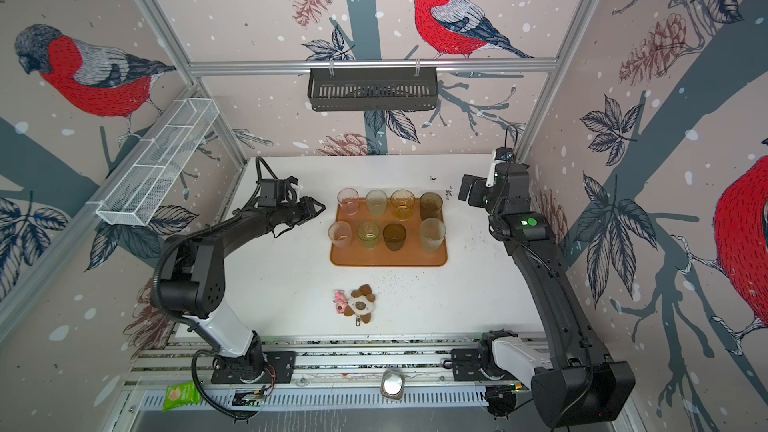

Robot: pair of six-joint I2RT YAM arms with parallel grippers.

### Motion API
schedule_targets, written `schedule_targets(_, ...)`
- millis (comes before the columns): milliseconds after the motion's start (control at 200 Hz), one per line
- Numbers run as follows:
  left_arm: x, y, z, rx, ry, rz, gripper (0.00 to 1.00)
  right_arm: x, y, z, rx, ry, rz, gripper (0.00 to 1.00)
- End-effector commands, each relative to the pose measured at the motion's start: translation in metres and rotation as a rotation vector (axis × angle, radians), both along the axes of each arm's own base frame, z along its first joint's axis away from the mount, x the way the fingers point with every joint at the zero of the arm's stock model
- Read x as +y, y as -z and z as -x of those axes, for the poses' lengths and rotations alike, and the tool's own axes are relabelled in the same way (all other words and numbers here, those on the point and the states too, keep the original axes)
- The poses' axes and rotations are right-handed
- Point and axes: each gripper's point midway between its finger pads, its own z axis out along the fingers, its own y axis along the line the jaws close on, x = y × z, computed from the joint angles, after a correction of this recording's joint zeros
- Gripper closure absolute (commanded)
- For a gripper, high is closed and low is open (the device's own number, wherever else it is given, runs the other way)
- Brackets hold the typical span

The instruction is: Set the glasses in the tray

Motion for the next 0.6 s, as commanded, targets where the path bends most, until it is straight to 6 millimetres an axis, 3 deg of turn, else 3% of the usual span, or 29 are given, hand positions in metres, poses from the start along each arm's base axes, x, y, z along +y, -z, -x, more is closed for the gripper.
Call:
schedule_targets(0, 0.017, -0.005, 0.01, 0.003, -0.045, -0.096, 0.46, -0.019, -0.008, -0.003, -0.073, 0.071, 0.012, 0.0)
schedule_targets(95, 0.026, -0.014, 0.022, -0.014, -0.097, -0.11, 0.18, -0.044, -0.002, 0.001, -0.111, 0.158, -0.04, 0.0)
schedule_targets(190, 0.035, -0.017, 0.034, -0.026, -0.157, -0.142, 0.01, -0.069, 0.004, 0.008, -0.164, 0.241, -0.111, 0.0)
schedule_targets(435, 0.064, -0.031, 0.056, -0.077, -0.264, -0.264, 0.01, -0.111, 0.044, 0.011, -0.149, 0.399, -0.111, 0.0)
schedule_targets(595, 0.083, -0.056, 0.066, -0.184, -0.343, -0.325, 0.01, -0.141, 0.068, 0.022, -0.144, 0.54, -0.098, 0.0)
